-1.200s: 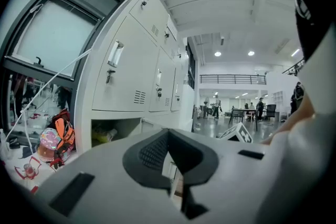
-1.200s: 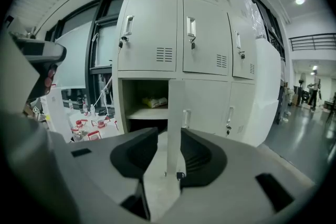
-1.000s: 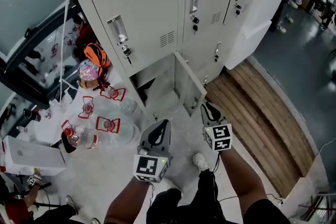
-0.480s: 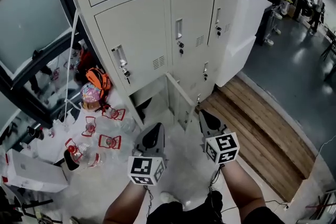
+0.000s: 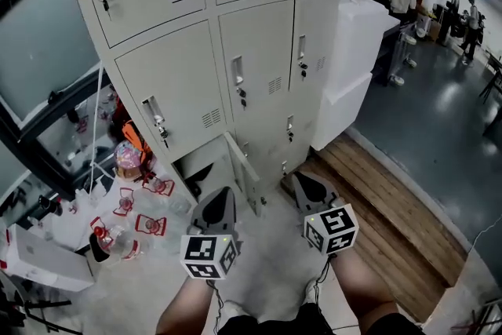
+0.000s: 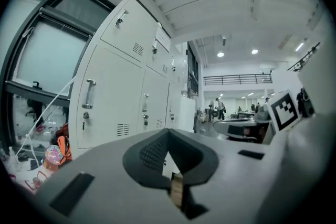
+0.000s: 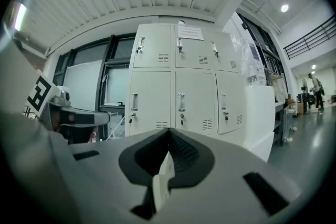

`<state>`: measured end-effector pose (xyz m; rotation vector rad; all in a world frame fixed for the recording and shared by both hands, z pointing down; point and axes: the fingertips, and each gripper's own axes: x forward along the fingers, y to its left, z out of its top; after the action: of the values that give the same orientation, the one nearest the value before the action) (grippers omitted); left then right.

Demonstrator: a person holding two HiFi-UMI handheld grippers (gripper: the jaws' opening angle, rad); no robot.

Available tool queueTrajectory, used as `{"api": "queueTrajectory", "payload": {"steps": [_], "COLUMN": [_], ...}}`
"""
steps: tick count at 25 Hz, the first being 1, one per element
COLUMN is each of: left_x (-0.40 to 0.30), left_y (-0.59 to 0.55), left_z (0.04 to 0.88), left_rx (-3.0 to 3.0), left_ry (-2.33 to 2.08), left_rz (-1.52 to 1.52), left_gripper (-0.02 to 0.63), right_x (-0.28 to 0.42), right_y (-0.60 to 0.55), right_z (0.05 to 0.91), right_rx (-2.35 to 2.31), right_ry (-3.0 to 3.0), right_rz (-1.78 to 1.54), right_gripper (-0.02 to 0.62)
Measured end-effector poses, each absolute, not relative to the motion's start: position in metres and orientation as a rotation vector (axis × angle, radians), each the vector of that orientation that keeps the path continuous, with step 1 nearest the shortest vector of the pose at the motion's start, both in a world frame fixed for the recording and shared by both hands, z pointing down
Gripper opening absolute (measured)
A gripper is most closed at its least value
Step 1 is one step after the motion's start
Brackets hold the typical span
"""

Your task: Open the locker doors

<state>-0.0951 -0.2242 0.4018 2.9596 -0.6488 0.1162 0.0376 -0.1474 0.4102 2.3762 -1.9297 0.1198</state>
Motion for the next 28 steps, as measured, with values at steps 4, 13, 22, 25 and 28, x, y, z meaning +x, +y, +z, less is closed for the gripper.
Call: {"api": "queueTrajectory", "payload": {"steps": [4,13,22,25,28], "left_x": [-0.056,0.033,0.101,0.114,0.123], "left_y": [-0.2,-0.154,-0.102,-0.091,-0.085], "left_z": [0.395,0.377,0.357,0.352,0.349], "left_rx": [2.982,2.99,2.958,2.972,2.972], "left_ry": [-0.665,-0.721,-0.754,-0.755,-0.757], "left_rz": [0.125,0.12,0.047,0.057,0.056], "left_gripper": [0.002,0.0,0.0,0.0,0.0], "right_x": [0.077,0.156,0.215,0.226,0.234], "right_y": [-0.134,-0.112,-0.073,-0.065,-0.06], "right_z": [0.405,0.384,0.366,0.358,0.354], "right_rx": [2.37,2.304,2.225,2.216,2.224], "right_ry": [-1.971,-2.103,-2.189,-2.197,-2.207], "right_rz": [0.125,0.102,0.099,0.087,0.087], "right_gripper": [0.002,0.002,0.002,0.002,0.002]}}
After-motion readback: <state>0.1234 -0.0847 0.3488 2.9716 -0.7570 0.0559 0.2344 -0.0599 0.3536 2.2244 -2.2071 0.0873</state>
